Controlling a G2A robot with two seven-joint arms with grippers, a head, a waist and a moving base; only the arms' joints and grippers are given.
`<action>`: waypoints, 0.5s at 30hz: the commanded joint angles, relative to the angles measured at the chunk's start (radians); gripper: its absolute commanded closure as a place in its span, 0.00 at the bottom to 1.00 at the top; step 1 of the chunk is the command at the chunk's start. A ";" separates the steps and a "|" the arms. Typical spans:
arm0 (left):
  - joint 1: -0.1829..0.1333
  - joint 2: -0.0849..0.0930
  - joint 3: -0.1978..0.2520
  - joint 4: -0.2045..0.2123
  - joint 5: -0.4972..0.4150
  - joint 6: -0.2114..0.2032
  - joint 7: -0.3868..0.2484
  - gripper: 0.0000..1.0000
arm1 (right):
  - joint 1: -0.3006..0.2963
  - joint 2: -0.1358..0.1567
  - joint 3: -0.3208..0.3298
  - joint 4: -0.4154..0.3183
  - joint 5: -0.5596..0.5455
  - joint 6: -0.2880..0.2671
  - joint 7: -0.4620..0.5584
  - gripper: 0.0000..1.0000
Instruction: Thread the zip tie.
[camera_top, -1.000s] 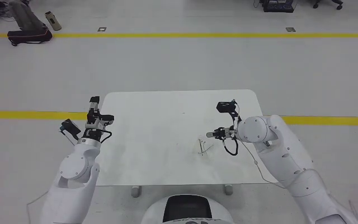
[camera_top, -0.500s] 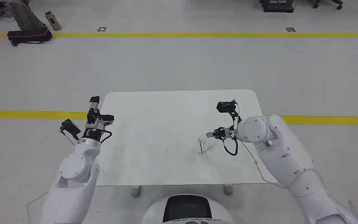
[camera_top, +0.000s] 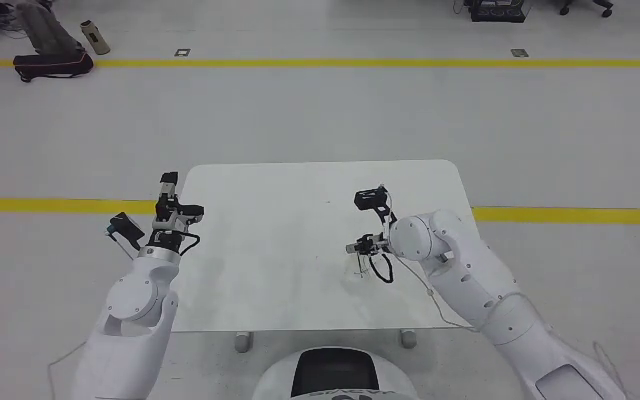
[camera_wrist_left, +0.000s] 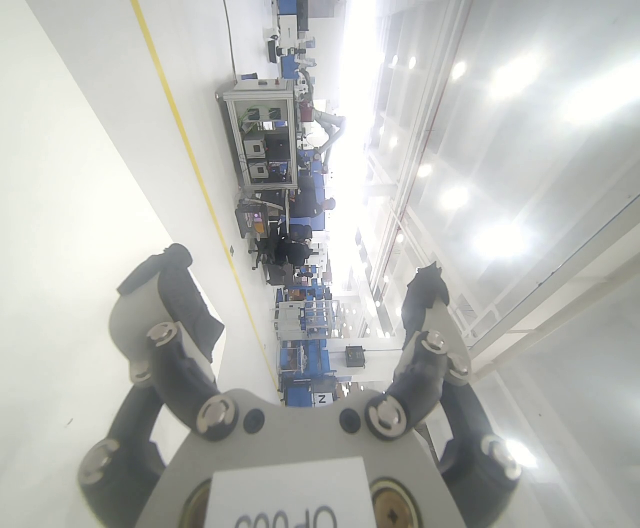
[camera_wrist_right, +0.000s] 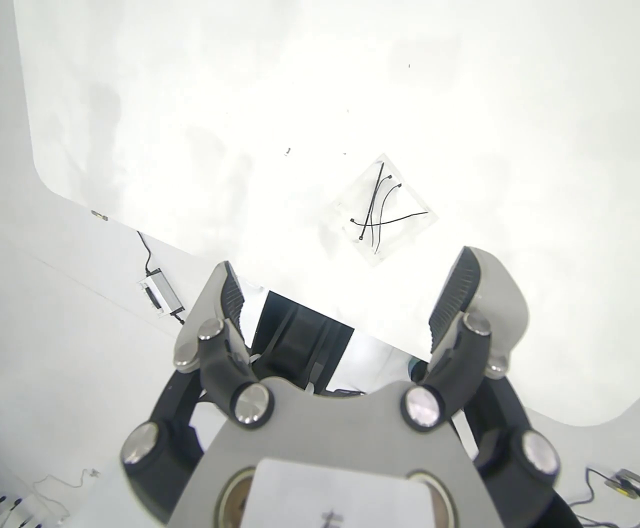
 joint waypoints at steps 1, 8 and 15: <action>0.000 0.000 0.000 0.000 0.000 0.000 0.000 0.00 | 0.008 -0.024 -0.007 0.034 -0.027 0.000 0.007 0.00; 0.000 0.000 0.000 0.000 0.000 0.000 0.000 0.00 | 0.008 -0.109 0.011 0.109 -0.130 0.000 0.060 0.00; 0.000 0.000 0.000 0.000 0.000 0.000 0.000 0.00 | 0.008 -0.109 0.011 0.109 -0.130 0.000 0.060 0.00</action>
